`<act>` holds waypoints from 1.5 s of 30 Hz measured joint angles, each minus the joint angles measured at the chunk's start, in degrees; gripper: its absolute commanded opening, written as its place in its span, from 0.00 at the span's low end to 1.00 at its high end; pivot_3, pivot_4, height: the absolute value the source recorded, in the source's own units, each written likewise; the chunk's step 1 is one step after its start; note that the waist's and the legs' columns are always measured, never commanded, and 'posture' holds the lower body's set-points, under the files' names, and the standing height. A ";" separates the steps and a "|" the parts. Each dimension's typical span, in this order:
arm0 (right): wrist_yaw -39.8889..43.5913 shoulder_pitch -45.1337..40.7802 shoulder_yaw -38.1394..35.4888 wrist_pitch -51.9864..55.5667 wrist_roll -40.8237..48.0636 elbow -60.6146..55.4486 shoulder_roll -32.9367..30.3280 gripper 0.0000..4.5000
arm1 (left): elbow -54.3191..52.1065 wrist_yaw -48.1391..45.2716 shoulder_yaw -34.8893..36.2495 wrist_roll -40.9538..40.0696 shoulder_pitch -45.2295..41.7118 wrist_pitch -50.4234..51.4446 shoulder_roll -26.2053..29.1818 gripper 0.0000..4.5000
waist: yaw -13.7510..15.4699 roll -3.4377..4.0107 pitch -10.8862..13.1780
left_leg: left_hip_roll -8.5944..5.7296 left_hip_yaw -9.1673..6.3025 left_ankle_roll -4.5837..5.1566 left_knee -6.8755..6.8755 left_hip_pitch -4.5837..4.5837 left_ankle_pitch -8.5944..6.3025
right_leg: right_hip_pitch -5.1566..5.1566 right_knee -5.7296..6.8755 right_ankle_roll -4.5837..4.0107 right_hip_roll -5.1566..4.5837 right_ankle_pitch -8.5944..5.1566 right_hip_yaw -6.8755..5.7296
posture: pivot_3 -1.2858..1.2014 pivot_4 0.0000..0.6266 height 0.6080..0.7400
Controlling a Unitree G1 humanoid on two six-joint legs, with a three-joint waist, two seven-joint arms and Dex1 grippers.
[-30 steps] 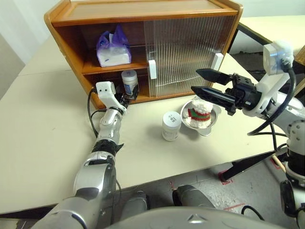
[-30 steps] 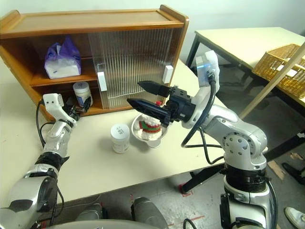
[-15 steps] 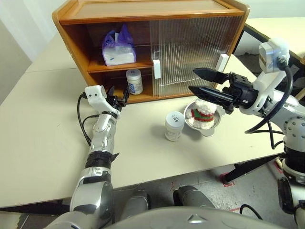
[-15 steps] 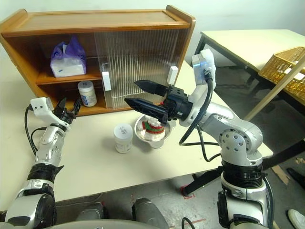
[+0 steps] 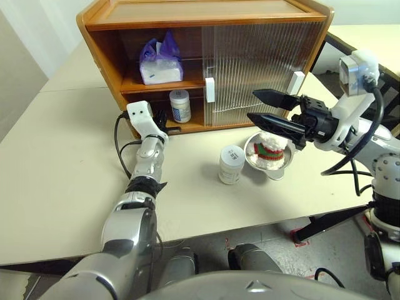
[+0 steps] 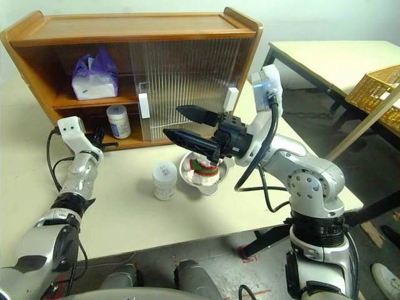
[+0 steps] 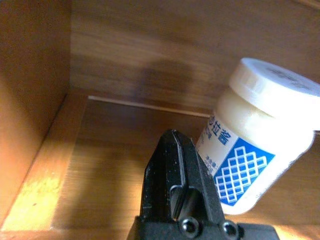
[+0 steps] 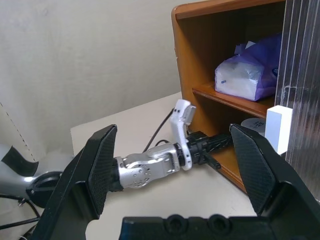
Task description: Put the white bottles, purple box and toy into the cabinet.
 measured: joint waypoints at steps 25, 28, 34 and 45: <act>-3.01 1.74 -1.53 0.00 0.78 -2.93 -0.95 1.00 | 11.82 -0.99 -0.63 2.37 -8.16 -1.38 -2.07 0.01 | -3.72 0.03 0.04 | -0.64 0.19 0.09 0.04 -0.14 0.02 | 0.03 -0.15 0.56 -0.05 0.00 -0.07 | 0.43 0.06 1.00; -3.01 1.74 -1.52 0.00 0.82 -2.96 -0.94 1.00 | 11.79 -1.10 -0.39 2.10 -7.95 -1.84 -0.98 0.01 | -4.18 0.03 0.04 | -0.65 0.23 0.09 0.04 -0.14 0.02 | 0.03 -0.15 0.57 -0.05 0.00 -0.09 | 0.43 0.06 1.00; -2.71 1.29 -1.28 0.00 0.76 -2.31 -0.24 1.00 | 6.66 -4.22 1.06 0.61 -2.16 -4.35 2.53 0.35 | -4.27 0.04 0.03 | -0.66 0.24 0.09 0.03 -0.16 0.02 | 0.01 -0.13 0.56 -0.04 -0.01 -0.16 | 0.45 0.06 1.00; 0.41 -1.51 0.75 -0.02 -0.19 1.35 0.68 1.00 | -35.49 -39.89 -6.30 -11.98 25.44 7.19 9.56 0.99 | -1.88 0.09 -0.02 | -0.52 -0.05 0.04 -0.01 -0.24 0.01 | -0.24 0.06 -0.15 -0.04 -0.10 -0.21 | 0.47 0.06 1.00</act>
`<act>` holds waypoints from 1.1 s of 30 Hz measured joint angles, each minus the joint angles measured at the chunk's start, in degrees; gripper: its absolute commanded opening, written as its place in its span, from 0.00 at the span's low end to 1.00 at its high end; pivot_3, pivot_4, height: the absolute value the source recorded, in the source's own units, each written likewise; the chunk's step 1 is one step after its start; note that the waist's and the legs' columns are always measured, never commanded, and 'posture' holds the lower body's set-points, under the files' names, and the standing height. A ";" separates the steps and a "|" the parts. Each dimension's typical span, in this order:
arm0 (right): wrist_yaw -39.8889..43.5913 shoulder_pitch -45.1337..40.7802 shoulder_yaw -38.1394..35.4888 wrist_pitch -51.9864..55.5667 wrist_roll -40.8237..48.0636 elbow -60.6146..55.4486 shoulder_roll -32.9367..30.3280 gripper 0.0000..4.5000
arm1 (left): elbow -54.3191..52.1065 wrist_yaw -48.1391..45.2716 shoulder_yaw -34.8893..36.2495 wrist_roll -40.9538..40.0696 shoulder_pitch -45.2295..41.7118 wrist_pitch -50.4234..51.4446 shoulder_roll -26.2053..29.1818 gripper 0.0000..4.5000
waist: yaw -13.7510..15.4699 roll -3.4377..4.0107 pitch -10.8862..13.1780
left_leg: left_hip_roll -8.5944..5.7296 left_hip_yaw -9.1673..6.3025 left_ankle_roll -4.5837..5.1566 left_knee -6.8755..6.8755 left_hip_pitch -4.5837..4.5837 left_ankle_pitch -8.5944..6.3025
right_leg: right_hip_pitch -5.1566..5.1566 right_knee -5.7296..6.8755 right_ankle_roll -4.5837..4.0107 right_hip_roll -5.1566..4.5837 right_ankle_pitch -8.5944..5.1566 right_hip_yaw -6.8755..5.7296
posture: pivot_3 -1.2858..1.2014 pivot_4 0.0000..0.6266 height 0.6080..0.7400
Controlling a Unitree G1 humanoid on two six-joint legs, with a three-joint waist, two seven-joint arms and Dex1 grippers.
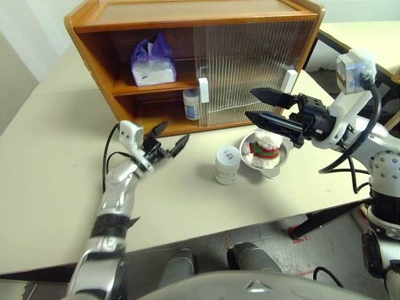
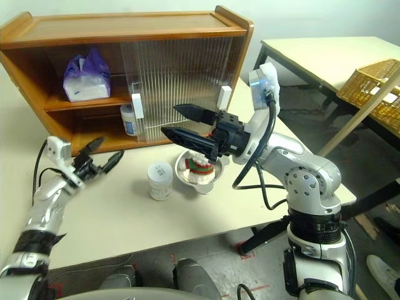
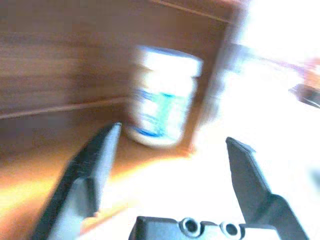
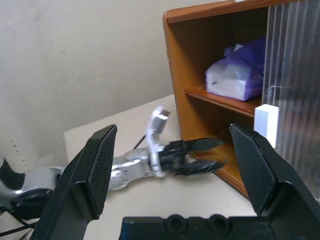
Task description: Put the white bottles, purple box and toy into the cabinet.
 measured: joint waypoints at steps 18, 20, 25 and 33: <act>0.74 -0.36 0.05 0.00 -0.35 0.17 -0.15 1.00 | -8.74 -24.59 -10.14 -1.82 5.96 6.65 7.95 0.99 | 2.11 0.38 -0.24 | 0.83 -0.25 -0.10 -0.18 -0.84 0.01 | -1.26 0.09 -1.58 -0.45 0.82 0.10 | 0.46 0.07 1.00; 0.73 -0.39 0.02 0.02 -0.31 0.12 -0.25 1.00 | -8.10 -24.77 -10.97 -1.32 4.62 6.52 6.40 0.99 | 2.14 0.38 -0.24 | 0.83 -0.24 -0.08 -0.18 -0.85 0.02 | -1.25 0.08 -1.55 -0.46 0.83 0.10 | 0.46 0.08 1.00; 0.34 -0.17 -0.24 0.25 -0.24 -0.16 -0.66 1.00 | -6.24 -25.00 -12.84 0.03 1.75 5.44 3.81 0.99 | 2.10 0.39 -0.24 | 0.83 -0.23 0.02 -0.18 -0.84 0.08 | -1.22 0.07 -1.38 -0.49 0.87 0.12 | 0.45 0.08 1.00; -0.41 0.40 -0.57 0.36 -0.18 -0.72 -0.68 1.00 | -2.43 -25.16 -14.65 1.50 -1.43 3.99 0.65 0.99 | 1.91 0.40 -0.25 | 0.82 -0.20 0.26 -0.18 -0.83 0.23 | -1.18 0.06 -0.68 -0.53 0.66 0.12 | 0.44 0.07 1.00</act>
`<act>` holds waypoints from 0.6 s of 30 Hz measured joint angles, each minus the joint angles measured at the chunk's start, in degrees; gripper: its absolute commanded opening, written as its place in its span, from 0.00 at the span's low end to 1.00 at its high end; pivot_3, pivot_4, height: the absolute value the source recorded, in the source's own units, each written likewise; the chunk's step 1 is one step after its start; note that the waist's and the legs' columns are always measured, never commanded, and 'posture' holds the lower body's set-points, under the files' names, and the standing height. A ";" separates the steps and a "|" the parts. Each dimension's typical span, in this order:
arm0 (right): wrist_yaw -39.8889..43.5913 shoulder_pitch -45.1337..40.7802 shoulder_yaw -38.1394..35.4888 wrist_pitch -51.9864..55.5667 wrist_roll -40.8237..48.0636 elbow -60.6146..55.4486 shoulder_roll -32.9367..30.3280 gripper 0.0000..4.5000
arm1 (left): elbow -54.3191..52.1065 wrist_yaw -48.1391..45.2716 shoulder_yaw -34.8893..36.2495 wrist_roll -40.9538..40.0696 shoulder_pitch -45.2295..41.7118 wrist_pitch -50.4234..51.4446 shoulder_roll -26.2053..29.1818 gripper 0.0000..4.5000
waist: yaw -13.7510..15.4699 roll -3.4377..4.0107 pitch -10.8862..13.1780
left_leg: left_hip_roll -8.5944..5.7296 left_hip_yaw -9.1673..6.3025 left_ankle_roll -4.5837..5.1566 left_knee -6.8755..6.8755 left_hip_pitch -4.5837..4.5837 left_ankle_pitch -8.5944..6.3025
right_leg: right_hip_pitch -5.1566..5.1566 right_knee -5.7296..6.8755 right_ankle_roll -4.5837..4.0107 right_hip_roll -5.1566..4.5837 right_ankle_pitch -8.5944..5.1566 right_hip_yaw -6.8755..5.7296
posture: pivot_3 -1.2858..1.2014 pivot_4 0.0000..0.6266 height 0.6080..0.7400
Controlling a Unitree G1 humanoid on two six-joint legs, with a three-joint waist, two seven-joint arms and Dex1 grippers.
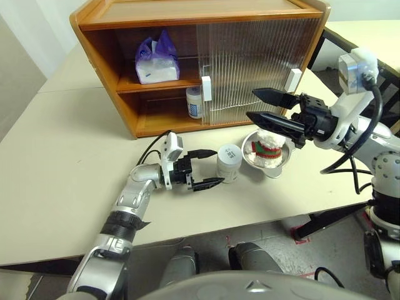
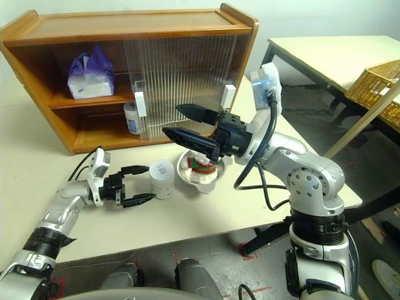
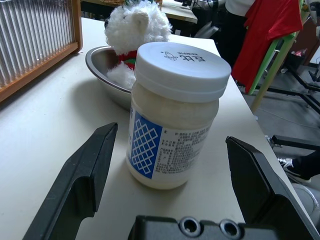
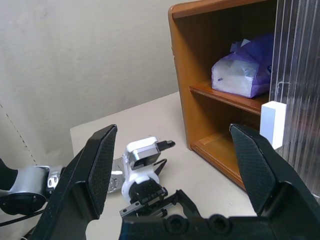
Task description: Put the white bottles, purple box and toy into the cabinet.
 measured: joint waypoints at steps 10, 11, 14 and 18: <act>-1.08 0.41 -0.20 0.01 0.36 -1.29 -0.02 1.00 | 6.53 -0.09 -0.39 1.96 -3.38 -2.57 -3.32 0.99 | -0.42 0.03 -0.02 | -0.08 0.04 0.10 0.03 -0.01 0.06 | 0.07 -0.04 0.16 -0.16 0.06 0.00 | 0.44 0.07 1.00; -1.18 0.54 -0.25 0.01 0.43 -1.35 -0.04 1.00 | 7.09 -0.12 -0.43 2.20 -3.49 -2.81 -3.58 0.99 | -0.52 0.03 -0.02 | -0.08 0.05 0.10 0.03 -0.01 0.07 | 0.07 -0.04 0.21 -0.17 0.05 0.00 | 0.44 0.07 1.00; -1.52 0.64 -0.30 0.01 0.52 -1.45 -0.14 1.00 | 8.60 -0.31 -0.46 2.85 -4.51 -3.60 -4.00 0.99 | -0.76 0.03 -0.02 | -0.09 0.06 0.12 0.04 -0.02 0.08 | 0.08 -0.05 0.27 -0.17 0.06 0.00 | 0.44 0.07 1.00; -1.72 0.67 -0.32 0.01 0.62 -1.57 -0.27 1.00 | 9.53 -0.37 -0.46 3.53 -5.42 -4.33 -5.08 0.99 | -1.07 0.04 -0.02 | -0.11 0.07 0.16 0.06 -0.02 0.10 | 0.12 -0.08 0.34 -0.19 0.06 0.00 | 0.44 0.06 1.00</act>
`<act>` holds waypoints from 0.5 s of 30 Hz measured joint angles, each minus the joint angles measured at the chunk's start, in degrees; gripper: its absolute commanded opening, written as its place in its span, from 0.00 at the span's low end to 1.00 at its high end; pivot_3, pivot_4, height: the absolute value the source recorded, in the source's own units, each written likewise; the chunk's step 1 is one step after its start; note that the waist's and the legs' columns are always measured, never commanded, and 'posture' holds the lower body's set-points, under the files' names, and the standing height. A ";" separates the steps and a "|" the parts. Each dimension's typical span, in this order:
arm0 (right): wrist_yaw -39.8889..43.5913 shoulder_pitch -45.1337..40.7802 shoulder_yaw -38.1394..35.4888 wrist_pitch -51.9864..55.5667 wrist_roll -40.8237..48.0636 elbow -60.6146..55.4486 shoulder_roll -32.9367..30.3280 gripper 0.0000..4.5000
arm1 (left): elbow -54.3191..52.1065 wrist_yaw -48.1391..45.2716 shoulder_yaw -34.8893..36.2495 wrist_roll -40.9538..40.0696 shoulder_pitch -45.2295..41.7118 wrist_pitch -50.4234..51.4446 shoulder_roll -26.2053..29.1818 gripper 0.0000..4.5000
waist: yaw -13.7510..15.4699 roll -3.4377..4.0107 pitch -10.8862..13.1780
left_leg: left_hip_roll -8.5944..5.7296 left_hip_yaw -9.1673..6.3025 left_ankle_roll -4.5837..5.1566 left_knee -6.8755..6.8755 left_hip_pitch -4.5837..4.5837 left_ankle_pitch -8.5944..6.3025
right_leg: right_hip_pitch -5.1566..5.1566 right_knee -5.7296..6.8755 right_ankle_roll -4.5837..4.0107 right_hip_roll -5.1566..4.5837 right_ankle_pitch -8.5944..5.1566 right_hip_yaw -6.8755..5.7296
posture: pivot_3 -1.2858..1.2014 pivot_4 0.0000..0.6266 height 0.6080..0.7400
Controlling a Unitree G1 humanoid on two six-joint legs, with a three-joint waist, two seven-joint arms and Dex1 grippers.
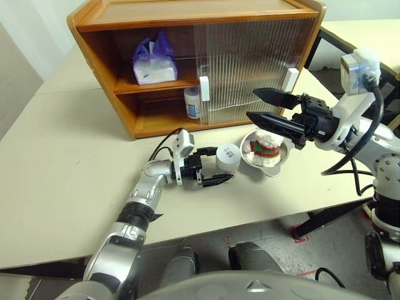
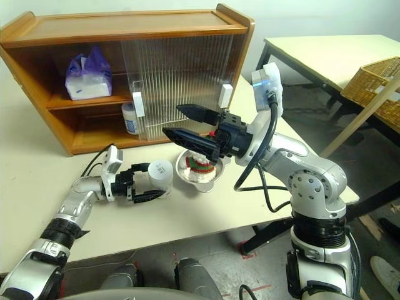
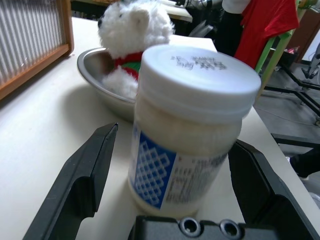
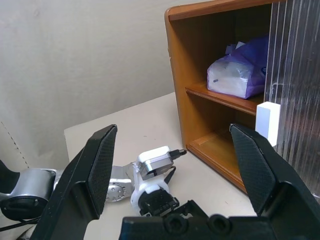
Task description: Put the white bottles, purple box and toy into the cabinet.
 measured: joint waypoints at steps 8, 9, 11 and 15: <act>-0.24 0.22 -0.16 0.00 0.06 -0.05 -0.21 1.00 | 1.42 0.07 0.06 0.20 -0.09 -0.54 -0.53 0.86 | -0.35 0.00 0.00 | -0.02 0.01 0.05 0.01 0.00 0.04 | 0.02 -0.01 0.09 0.00 0.00 0.00 | 0.44 0.07 1.00; -0.24 0.22 -0.16 0.00 0.06 -0.05 -0.21 1.00 | 1.42 0.25 0.15 0.20 -0.08 -0.58 -0.53 0.79 | -0.36 0.00 0.00 | -0.02 0.01 0.05 0.02 0.00 0.04 | 0.02 -0.01 0.10 0.00 0.01 0.00 | 0.44 0.07 1.00; -0.24 0.21 -0.16 0.00 0.06 -0.05 -0.21 1.00 | 1.42 0.65 0.29 0.20 -0.07 -0.63 -0.52 0.68 | -0.37 0.00 0.00 | -0.03 0.01 0.05 0.03 0.00 0.05 | 0.03 -0.01 0.11 0.00 0.01 0.00 | 0.44 0.07 1.00; -0.23 0.20 -0.15 0.00 0.06 -0.04 -0.15 1.00 | 0.76 2.48 1.28 -0.03 0.70 -0.41 -0.16 0.68 | -0.48 0.01 0.00 | -0.03 0.01 0.05 0.03 0.00 0.06 | 0.02 0.00 0.13 0.00 0.02 0.00 | 0.44 0.07 1.00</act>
